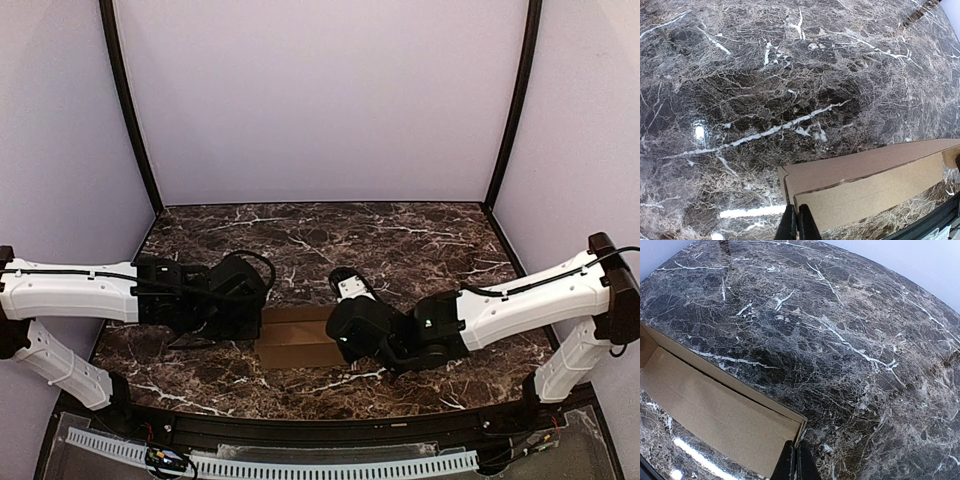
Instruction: Fold the paper box
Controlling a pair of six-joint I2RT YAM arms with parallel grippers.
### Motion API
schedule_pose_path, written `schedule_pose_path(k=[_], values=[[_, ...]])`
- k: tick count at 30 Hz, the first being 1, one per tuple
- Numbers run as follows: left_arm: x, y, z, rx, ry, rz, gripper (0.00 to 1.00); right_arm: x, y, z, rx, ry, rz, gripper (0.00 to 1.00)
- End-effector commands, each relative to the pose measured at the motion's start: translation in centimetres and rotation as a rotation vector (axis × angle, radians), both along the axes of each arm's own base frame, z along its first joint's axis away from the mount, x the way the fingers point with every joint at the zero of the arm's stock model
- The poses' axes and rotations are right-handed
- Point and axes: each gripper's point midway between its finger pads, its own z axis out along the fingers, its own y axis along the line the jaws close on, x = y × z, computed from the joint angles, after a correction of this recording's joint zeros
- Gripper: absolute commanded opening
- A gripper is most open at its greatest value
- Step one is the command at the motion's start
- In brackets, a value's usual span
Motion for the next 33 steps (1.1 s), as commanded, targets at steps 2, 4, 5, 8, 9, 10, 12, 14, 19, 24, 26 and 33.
schedule_pose_path(k=[2, 4, 5, 8, 9, 10, 12, 14, 19, 24, 26, 33], values=[[-0.4, -3.4, 0.1, -0.135, 0.026, -0.046, 0.01, -1.7, 4.6, 2.2, 0.201, 0.052, 0.060, 0.00], [-0.5, -3.5, 0.1, -0.136, 0.028, -0.053, 0.01, -1.8, 4.8, 2.0, 0.208, 0.063, 0.062, 0.00], [-0.5, -3.6, 0.1, -0.139, 0.029, -0.056, 0.01, -1.8, 4.9, 2.1, 0.213, 0.065, 0.062, 0.00], [-0.5, -3.7, 0.0, -0.139, 0.030, -0.064, 0.01, -1.9, 5.1, 2.2, 0.224, 0.074, 0.063, 0.00], [-0.6, -3.8, 0.0, -0.139, 0.031, -0.066, 0.01, -1.9, 5.2, 2.1, 0.226, 0.076, 0.061, 0.00], [-0.6, -3.8, 0.0, -0.139, 0.029, -0.069, 0.01, -1.9, 5.3, 2.1, 0.229, 0.081, 0.063, 0.00], [-0.6, -3.8, 0.0, -0.137, 0.028, -0.073, 0.01, -2.0, 5.5, 2.2, 0.237, 0.087, 0.067, 0.00], [-0.7, -3.8, 0.0, -0.138, 0.026, -0.076, 0.01, -2.0, 5.7, 2.3, 0.245, 0.093, 0.067, 0.00], [-0.8, -4.1, 0.0, -0.139, 0.024, -0.089, 0.01, -2.0, 6.2, 2.7, 0.264, 0.098, 0.069, 0.00], [-0.9, -4.3, 0.0, -0.139, 0.022, -0.100, 0.01, -2.1, 6.4, 2.6, 0.278, 0.113, 0.065, 0.00], [-1.0, -4.3, 0.0, -0.139, 0.021, -0.103, 0.01, -2.1, 6.4, 2.6, 0.284, 0.120, 0.064, 0.00], [-1.0, -4.5, -0.1, -0.138, 0.017, -0.110, 0.01, -1.8, 6.3, 2.4, 0.319, 0.164, 0.060, 0.00]])
